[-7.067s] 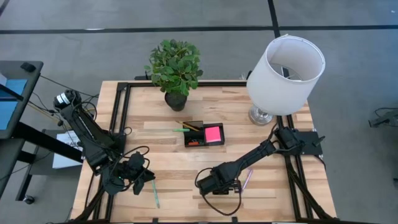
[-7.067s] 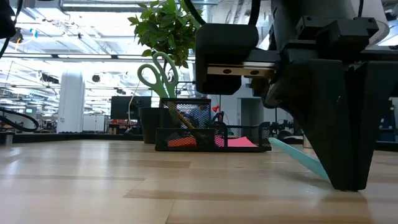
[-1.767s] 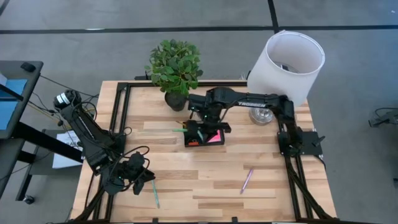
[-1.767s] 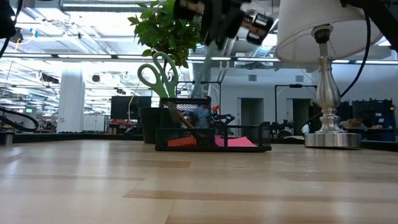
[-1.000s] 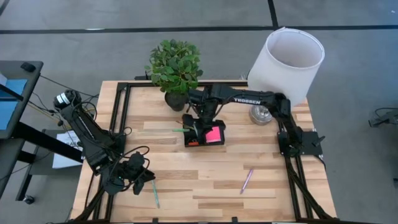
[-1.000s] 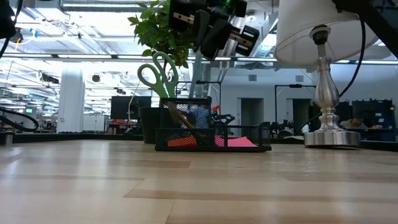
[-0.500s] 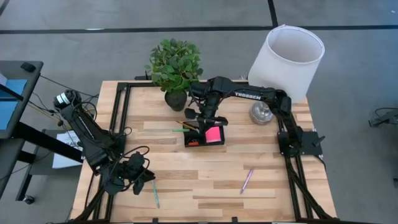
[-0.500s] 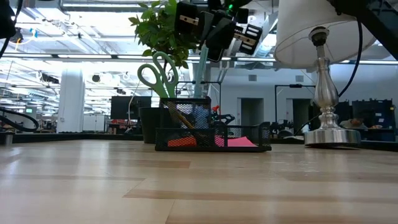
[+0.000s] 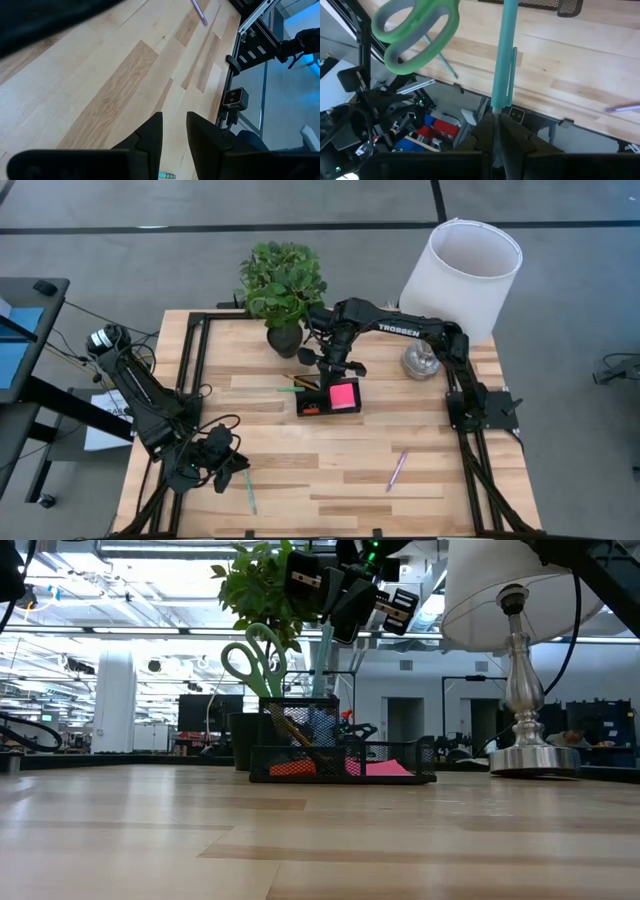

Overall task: Pick and place office supplies into organizer
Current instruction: Put the blue pen into the black desk organizer, then put the purple pen into the black desk organizer

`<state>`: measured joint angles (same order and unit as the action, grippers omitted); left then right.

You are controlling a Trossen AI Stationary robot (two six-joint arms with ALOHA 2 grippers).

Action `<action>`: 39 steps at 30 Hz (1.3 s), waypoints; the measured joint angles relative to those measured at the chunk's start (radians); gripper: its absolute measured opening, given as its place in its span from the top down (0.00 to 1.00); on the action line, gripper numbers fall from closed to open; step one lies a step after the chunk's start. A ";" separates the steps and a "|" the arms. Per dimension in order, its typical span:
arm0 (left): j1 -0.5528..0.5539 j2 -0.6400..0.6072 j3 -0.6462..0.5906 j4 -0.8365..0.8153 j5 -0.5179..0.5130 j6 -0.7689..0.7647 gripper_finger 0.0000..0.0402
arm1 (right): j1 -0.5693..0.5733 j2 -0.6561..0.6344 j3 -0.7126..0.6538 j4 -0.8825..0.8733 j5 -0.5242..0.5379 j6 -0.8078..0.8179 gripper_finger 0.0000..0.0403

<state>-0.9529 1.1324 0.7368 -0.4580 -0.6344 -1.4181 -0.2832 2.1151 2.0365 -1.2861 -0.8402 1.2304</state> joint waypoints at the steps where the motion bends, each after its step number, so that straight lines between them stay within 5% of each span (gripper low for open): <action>1: 0.000 0.000 0.000 0.000 0.000 0.000 0.80 | 0.001 0.000 0.000 0.000 -0.003 0.000 0.96; 28: 0.000 0.000 0.000 0.000 0.000 0.000 0.80 | 0.033 0.000 0.000 0.090 0.012 0.026 0.95; 39: 0.000 0.000 0.000 0.000 0.000 0.000 0.80 | 0.048 0.000 0.000 0.071 0.027 0.079 0.82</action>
<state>-0.9530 1.1324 0.7368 -0.4580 -0.6346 -1.4181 -0.2352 2.1151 2.0368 -1.2155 -0.8136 1.3093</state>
